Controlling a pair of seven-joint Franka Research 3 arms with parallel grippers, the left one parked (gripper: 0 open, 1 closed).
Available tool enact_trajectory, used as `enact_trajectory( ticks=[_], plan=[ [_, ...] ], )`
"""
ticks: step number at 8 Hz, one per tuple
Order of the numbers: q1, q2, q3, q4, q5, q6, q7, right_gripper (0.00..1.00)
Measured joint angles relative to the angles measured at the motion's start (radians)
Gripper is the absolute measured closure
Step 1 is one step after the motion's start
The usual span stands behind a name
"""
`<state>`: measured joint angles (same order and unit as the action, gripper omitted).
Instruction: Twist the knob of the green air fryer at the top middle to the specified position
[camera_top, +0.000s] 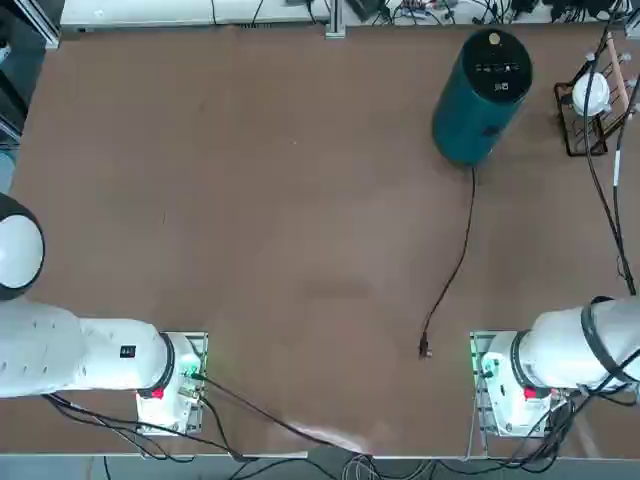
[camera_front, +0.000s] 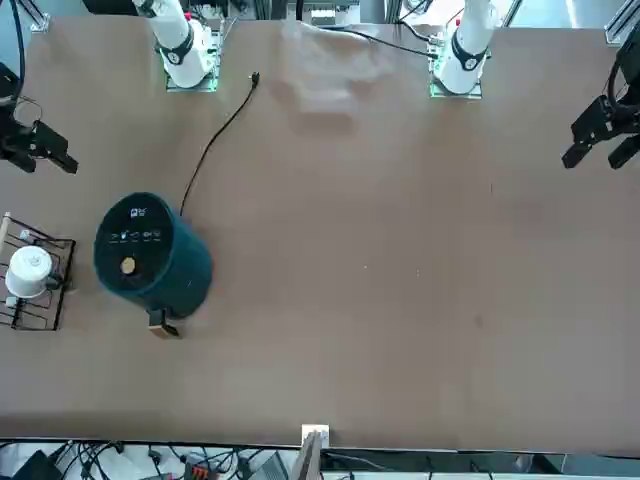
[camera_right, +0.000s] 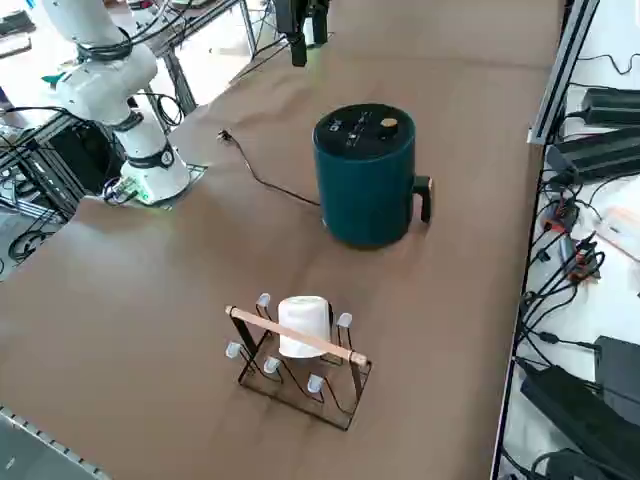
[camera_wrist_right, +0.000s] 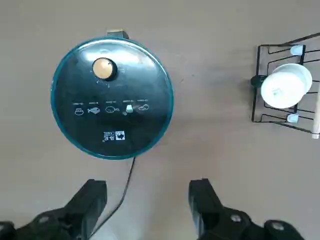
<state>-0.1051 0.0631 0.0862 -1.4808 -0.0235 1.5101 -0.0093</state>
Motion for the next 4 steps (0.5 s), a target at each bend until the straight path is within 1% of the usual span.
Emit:
enact_trajectory(
  ticks=[4],
  plan=[
    [0.0,0.002,0.0,0.0,0.0,0.0,0.0,0.0]
  ],
)
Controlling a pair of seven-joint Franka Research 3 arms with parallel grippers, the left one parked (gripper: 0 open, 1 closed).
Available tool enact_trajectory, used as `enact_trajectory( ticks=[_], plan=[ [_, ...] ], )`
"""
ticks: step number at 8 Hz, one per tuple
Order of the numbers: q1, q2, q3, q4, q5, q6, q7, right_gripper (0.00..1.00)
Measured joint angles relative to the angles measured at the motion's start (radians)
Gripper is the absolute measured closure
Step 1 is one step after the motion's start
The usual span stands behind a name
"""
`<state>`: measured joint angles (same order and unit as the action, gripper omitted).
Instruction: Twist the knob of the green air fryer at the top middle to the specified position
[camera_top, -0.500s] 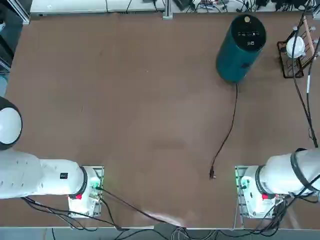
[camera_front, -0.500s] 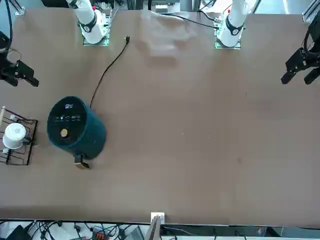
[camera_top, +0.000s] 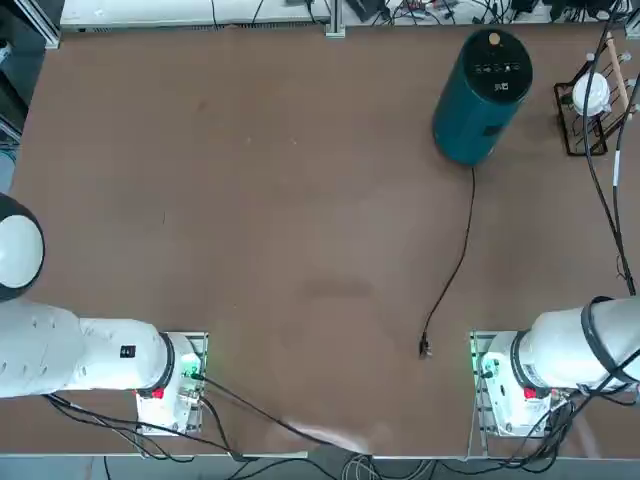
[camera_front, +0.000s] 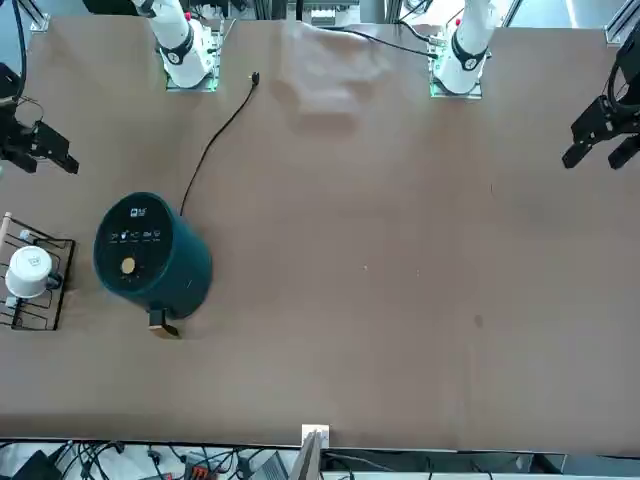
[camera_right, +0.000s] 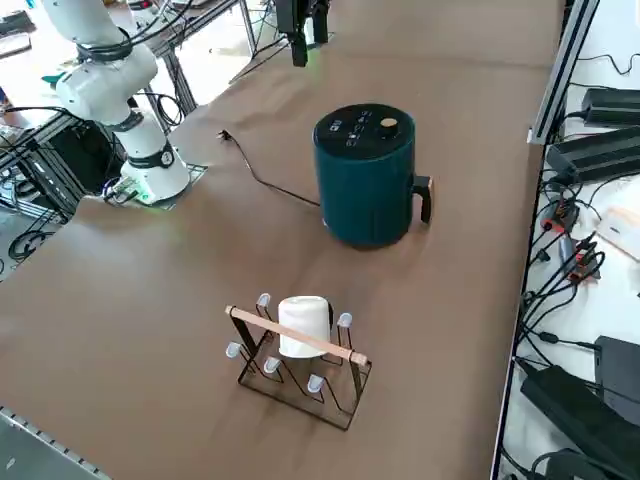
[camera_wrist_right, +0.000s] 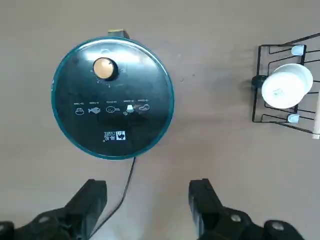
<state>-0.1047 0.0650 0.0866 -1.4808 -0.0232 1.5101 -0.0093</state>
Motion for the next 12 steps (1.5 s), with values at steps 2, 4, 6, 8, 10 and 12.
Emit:
enact_trajectory(
  ticks=[2,4,6,8,10,12],
  plan=[
    [0.002,0.01,0.001,-0.001,0.001,0.012,0.0,0.0],
    [0.009,0.036,0.004,-0.005,0.0,0.019,0.0,0.0],
    [0.018,0.077,0.004,-0.008,0.0,0.042,0.0,0.0],
    [0.023,0.119,0.004,-0.009,0.0,0.124,-0.001,0.0],
    [0.052,0.15,0.005,-0.009,-0.018,0.187,-0.002,0.0],
    [0.069,0.183,0.005,-0.01,-0.024,0.236,-0.002,0.0]
  ],
)
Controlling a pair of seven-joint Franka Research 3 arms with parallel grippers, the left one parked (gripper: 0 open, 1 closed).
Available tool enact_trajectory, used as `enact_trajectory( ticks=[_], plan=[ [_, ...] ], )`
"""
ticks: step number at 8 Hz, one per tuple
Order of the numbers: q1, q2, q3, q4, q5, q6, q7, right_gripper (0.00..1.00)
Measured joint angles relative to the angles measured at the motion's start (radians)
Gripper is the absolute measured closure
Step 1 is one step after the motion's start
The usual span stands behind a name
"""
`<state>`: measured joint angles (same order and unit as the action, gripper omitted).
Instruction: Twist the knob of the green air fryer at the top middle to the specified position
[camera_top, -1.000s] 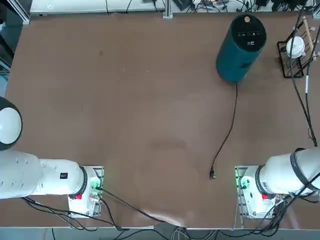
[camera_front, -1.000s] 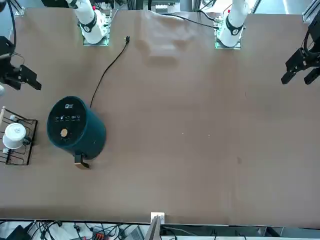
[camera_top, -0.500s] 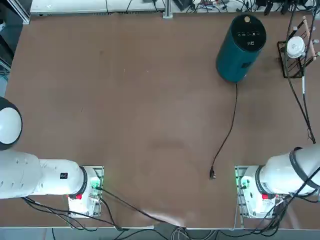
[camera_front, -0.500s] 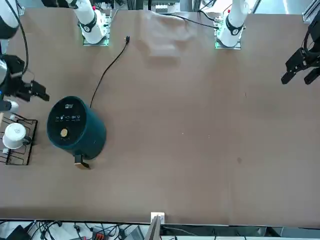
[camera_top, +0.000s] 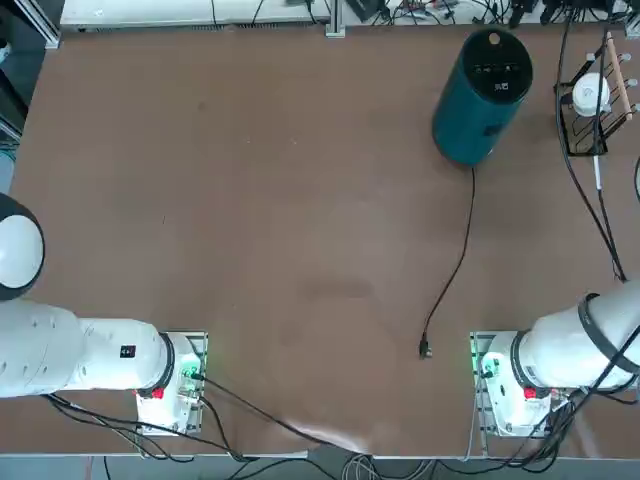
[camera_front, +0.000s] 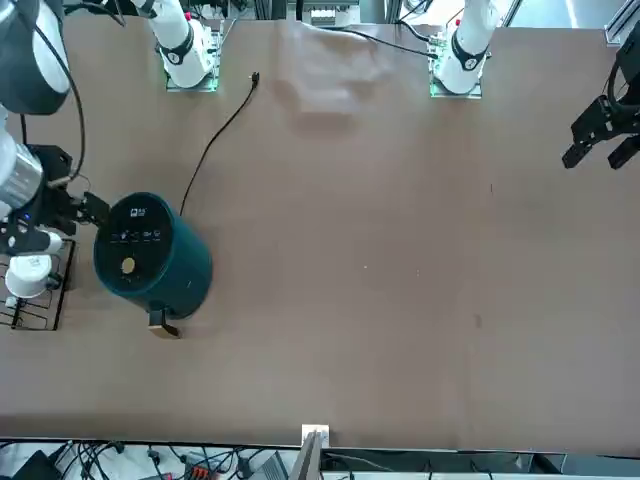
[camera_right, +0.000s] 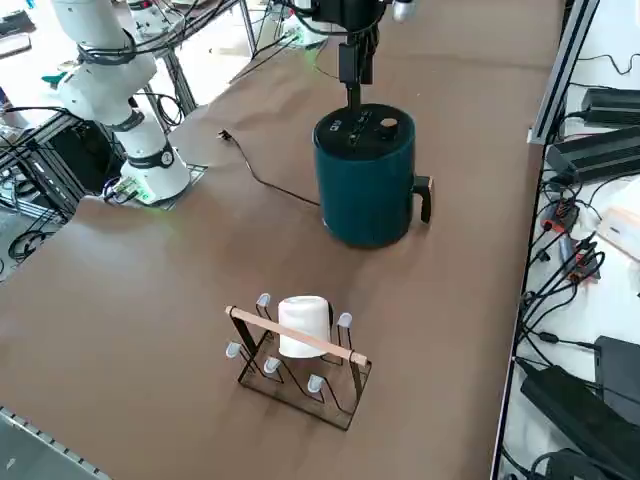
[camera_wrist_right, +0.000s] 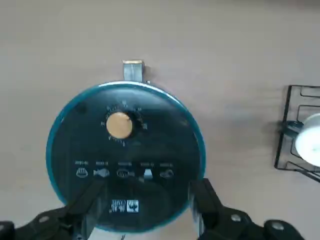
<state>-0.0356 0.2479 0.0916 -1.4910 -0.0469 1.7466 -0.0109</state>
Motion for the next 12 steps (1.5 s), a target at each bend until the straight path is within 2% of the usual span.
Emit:
enact_trajectory(
  ticks=[5,9,12],
  plan=[
    [0.032,0.125,0.0,-0.001,-0.006,0.124,0.0,0.0],
    [0.032,0.135,0.0,-0.001,-0.007,0.14,0.0,0.0],
    [0.033,0.136,0.0,-0.001,-0.006,0.135,0.001,0.06]
  ],
)
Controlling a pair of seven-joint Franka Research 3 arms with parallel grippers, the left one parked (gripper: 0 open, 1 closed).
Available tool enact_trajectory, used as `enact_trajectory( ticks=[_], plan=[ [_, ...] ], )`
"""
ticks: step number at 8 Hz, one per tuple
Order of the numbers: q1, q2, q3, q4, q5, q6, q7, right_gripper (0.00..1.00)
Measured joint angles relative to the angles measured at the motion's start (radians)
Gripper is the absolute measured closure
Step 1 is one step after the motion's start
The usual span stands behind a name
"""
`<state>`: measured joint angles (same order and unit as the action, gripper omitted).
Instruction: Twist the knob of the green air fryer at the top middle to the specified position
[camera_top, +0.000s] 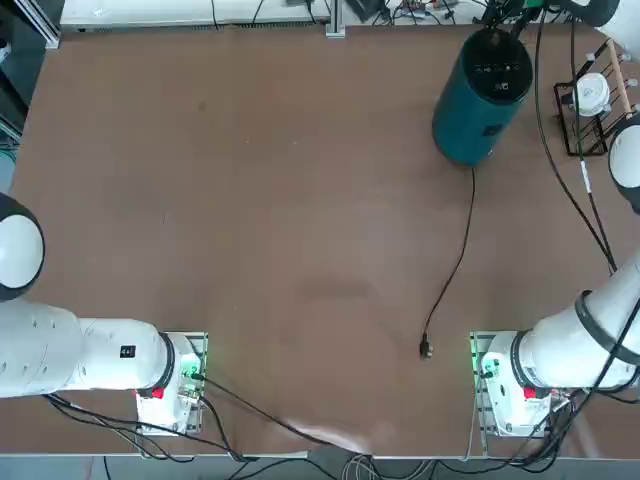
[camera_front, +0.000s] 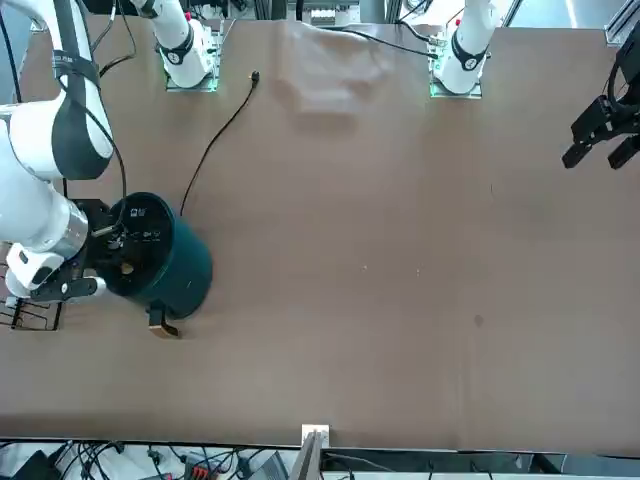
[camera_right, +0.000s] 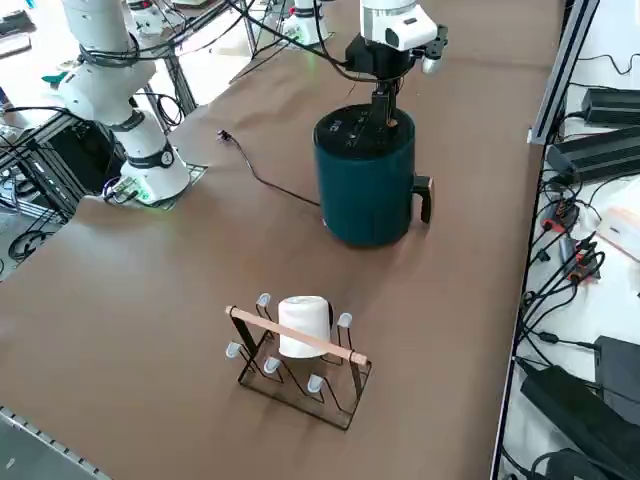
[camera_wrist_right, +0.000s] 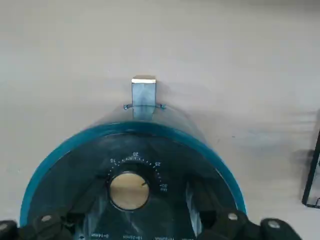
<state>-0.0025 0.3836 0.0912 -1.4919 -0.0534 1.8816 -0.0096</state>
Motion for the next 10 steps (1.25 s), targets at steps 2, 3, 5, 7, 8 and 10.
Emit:
enact_trajectory(
  ticks=[2,3,5,7,8,10],
  plan=[
    [0.003,0.0,0.001,0.001,0.002,-0.014,0.003,0.18],
    [0.004,0.0,0.001,0.001,0.003,-0.023,0.003,0.25],
    [0.007,-0.001,0.002,0.003,0.005,-0.034,0.004,0.38],
    [0.007,-0.002,0.002,0.003,0.005,-0.041,0.004,0.39],
    [0.007,-0.002,0.002,0.003,0.005,-0.042,0.004,0.4],
    [0.008,-0.004,0.005,0.005,0.01,-0.049,0.004,0.51]
  ],
)
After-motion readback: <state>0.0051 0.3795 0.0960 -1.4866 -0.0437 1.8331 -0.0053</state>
